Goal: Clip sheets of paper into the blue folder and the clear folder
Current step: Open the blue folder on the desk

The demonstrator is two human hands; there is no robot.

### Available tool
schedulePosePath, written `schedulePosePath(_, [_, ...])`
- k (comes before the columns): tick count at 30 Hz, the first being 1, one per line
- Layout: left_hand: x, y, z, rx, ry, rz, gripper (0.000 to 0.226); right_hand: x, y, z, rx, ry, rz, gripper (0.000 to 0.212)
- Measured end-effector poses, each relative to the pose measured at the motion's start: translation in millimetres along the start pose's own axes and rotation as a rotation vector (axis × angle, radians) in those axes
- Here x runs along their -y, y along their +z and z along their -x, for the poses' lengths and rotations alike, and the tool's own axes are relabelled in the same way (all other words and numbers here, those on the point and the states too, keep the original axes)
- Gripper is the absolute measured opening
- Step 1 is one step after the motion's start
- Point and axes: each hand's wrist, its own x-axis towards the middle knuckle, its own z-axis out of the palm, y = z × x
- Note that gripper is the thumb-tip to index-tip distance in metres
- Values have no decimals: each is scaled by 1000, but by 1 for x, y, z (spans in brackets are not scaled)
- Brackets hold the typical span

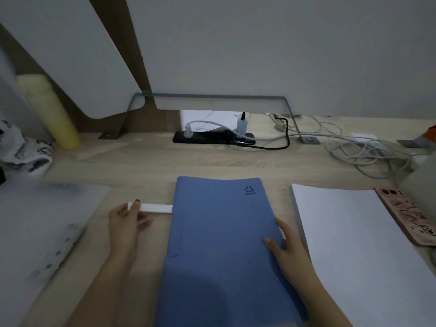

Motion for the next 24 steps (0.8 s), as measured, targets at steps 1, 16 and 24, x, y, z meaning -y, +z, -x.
schedulePosePath(1, [-2,1,2,14,-2,-6,47,-1,2,-1,-11,-15,15,48])
schedulePosePath(16, [28,22,123,315,291,-1049,67,4,-2,10,-65,-211,346,35])
schedulePosePath(24, [1,11,117,333,-93,-180,21,54,-8,35,524,228,-933,45])
